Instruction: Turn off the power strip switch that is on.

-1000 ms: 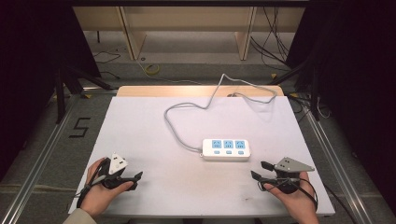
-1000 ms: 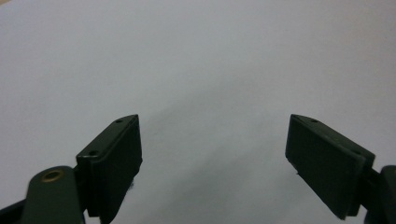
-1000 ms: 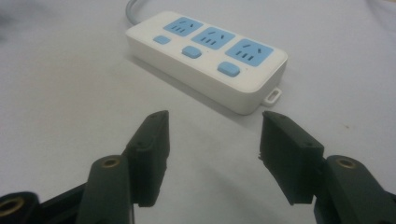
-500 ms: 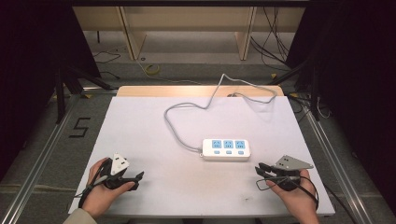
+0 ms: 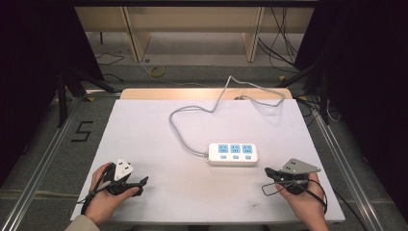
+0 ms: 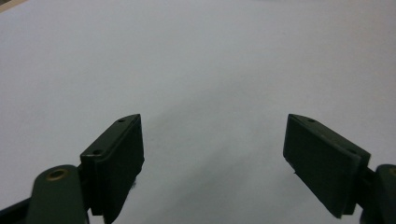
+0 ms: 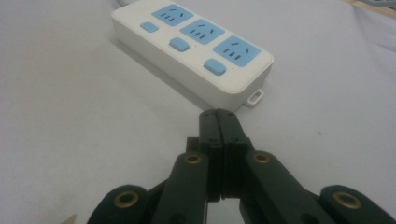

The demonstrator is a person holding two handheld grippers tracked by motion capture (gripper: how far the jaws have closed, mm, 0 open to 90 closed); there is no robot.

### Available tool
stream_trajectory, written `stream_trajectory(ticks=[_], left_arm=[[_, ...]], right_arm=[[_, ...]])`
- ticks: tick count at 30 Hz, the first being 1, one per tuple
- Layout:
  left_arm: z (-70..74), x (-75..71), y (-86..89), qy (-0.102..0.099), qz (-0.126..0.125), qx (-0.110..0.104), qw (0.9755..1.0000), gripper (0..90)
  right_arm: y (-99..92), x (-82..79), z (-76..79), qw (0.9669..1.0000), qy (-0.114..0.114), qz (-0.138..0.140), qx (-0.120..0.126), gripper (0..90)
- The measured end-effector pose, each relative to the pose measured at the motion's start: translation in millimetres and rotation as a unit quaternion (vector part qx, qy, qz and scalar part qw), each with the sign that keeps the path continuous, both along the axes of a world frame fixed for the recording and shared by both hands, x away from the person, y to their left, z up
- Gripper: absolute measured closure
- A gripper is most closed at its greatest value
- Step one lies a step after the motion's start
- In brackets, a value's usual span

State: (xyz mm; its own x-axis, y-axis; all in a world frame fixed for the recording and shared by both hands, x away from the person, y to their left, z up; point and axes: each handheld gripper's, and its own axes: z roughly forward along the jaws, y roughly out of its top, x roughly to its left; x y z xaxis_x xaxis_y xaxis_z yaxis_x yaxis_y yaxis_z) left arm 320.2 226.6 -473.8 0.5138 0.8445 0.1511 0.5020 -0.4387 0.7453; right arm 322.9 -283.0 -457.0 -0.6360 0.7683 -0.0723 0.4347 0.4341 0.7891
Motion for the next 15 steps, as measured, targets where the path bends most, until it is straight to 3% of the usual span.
stream_trajectory(ticks=[15], left_arm=[[-1.0, 0.3, -0.8, 0.000, 0.000, 0.002, 1.0000, 19.8]], right_arm=[[3.0, 4.5, 4.5, 0.9999, 0.010, -0.008, -0.003, 90.0]])
